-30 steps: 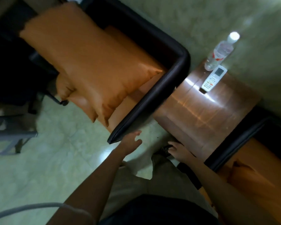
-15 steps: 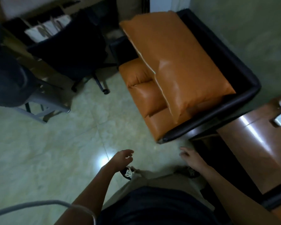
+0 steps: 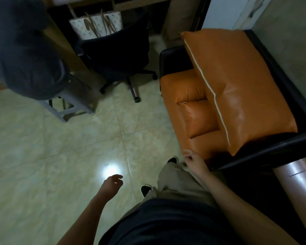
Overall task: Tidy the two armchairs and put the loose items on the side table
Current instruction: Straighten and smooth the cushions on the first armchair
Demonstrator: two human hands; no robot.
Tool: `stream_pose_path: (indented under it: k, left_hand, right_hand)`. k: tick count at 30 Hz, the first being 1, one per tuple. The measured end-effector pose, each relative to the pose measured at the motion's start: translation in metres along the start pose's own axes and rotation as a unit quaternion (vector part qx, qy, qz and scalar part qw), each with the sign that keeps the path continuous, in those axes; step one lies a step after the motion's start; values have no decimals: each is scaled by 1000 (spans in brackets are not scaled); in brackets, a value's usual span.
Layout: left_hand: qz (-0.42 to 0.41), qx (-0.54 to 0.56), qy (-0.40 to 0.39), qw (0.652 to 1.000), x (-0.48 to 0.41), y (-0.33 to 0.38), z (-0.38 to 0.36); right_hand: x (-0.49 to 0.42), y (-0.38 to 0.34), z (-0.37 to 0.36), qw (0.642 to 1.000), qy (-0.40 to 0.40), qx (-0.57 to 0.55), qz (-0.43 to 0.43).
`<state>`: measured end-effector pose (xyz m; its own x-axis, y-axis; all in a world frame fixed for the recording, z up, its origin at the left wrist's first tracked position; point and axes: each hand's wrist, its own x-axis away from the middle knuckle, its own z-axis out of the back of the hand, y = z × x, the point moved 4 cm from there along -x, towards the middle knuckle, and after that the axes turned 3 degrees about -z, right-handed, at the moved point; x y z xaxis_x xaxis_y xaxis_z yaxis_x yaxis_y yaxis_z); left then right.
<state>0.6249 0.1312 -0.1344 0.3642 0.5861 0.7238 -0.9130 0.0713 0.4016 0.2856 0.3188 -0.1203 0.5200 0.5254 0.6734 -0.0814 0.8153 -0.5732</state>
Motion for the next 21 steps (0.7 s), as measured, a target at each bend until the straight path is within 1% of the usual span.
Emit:
stream_pose_path:
  k: [2, 4, 6, 8, 10, 12, 13, 16, 17, 19, 21]
  left_hand:
    - [11, -4, -18, 1000, -4, -6, -1]
    - [20, -24, -55, 998, -15, -8, 4]
    - [31, -41, -79, 996, -35, -5, 17]
    - [40, -26, -70, 996, -64, 8, 38]
    - [58, -1, -57, 997, -97, 28, 64]
    - [57, -9, -43, 997, -129, 55, 91]
    - [39, -16, -37, 998, -144, 73, 103]
    - [-8, -13, -19, 1000, -201, 141, 143]
    - [-24, -10, -14, 1000, -222, 166, 156]
    - [-70, -26, -12, 997, -261, 221, 175]
    - [-128, -30, -24, 991, -282, 277, 186]
  right_hand:
    - [-13, -9, -11, 1000, -9, -1, -11]
    - [-32, -18, -18, 999, -29, 2, -19]
    - [-59, -28, -15, 999, -25, -7, -43]
    - [-90, -45, -6, 998, -16, -7, -54]
    - [-124, -64, 5, 998, -41, 9, -49]
    - [-153, -89, 24, 997, -58, 34, -47]
    - [-165, -103, 38, 997, -50, 39, -42]
    - [-204, -150, 89, 999, 22, 38, 13]
    - [-218, -161, 105, 998, 37, 41, 19]
    - [-240, -178, 141, 995, 95, 15, 1]
    - [-248, -193, 169, 989, 142, -27, -14]
